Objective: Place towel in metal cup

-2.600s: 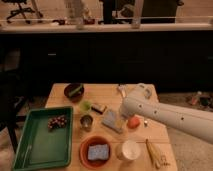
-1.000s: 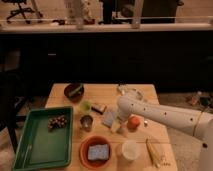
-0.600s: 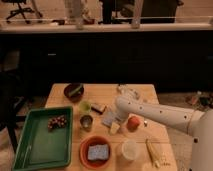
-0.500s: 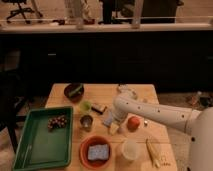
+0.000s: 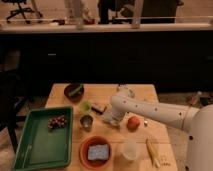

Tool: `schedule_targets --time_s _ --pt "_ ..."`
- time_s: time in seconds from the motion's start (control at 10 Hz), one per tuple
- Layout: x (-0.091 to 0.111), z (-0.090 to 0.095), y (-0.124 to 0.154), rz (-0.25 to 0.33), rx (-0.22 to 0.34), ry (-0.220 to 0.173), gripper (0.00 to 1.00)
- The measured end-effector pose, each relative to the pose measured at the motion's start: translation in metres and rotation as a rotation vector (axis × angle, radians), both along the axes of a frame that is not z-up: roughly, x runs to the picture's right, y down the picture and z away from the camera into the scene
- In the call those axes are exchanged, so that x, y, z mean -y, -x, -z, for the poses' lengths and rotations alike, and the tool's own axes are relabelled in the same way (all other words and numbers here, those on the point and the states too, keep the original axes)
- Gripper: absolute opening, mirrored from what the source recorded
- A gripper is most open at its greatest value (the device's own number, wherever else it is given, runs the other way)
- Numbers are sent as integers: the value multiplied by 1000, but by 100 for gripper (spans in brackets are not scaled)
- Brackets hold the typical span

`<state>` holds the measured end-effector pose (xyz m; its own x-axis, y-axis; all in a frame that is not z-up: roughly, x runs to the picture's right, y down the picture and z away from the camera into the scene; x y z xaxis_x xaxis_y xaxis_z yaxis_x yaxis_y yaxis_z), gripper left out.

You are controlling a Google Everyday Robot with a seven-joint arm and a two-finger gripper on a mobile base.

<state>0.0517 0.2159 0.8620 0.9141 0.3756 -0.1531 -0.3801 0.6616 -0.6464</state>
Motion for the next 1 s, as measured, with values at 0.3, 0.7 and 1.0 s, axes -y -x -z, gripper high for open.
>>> schedule_targets --time_s 0.3,0.7,1.0 --pt "0 1 -1 2 -2 2 0" --pt "12 25 2 49 29 -69 0" --pt "52 80 8 108 77 -168 0"
